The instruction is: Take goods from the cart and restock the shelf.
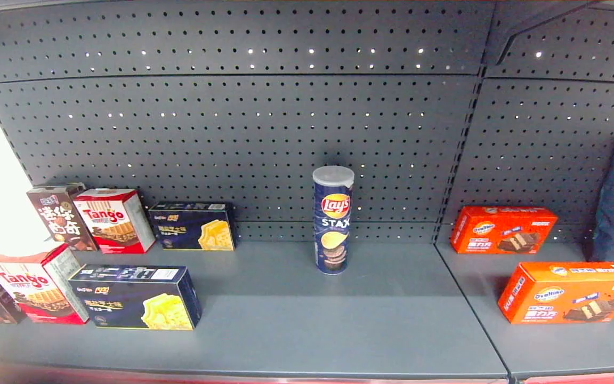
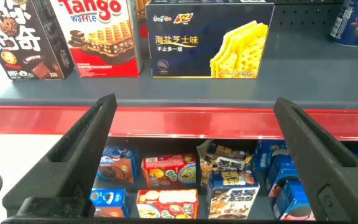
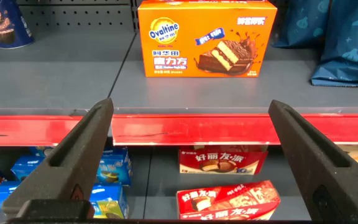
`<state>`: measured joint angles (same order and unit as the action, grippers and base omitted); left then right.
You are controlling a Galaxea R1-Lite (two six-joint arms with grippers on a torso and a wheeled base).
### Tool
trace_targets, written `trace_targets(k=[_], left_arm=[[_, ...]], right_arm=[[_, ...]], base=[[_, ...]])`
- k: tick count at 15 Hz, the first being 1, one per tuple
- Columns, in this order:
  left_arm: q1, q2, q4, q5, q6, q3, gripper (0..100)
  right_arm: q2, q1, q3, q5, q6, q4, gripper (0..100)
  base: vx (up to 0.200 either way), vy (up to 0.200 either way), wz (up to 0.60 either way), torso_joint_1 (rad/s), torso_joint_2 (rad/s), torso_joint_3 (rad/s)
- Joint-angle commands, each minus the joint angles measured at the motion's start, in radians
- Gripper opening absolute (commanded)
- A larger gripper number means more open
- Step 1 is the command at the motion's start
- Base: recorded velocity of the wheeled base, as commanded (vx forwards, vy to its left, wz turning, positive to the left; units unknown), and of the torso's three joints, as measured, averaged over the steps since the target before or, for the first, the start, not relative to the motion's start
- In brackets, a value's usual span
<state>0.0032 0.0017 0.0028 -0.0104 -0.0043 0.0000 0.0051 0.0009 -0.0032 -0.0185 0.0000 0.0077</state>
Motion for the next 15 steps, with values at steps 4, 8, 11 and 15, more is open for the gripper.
trace_targets(k=[4, 8, 11, 15], left_arm=[[0.000, 0.000, 0.000, 0.000, 0.000, 0.000, 100], [0.000, 0.000, 0.000, 0.000, 0.000, 0.000, 100], [0.000, 0.000, 0.000, 0.000, 0.000, 0.000, 100], [0.000, 0.000, 0.000, 0.000, 0.000, 0.000, 100]], right_arm=[[0.001, 0.001, 0.000, 0.000, 0.000, 0.000, 100], [0.001, 0.001, 0.000, 0.000, 0.000, 0.000, 100], [0.001, 0.001, 0.000, 0.000, 0.000, 0.000, 100], [0.001, 0.001, 0.000, 0.000, 0.000, 0.000, 100]], base=[[0.000, 0.000, 0.00, 0.000, 0.00, 0.000], [0.000, 0.000, 0.00, 0.000, 0.00, 0.000], [0.000, 0.000, 0.00, 0.000, 0.00, 0.000], [0.000, 0.000, 0.00, 0.000, 0.00, 0.000]])
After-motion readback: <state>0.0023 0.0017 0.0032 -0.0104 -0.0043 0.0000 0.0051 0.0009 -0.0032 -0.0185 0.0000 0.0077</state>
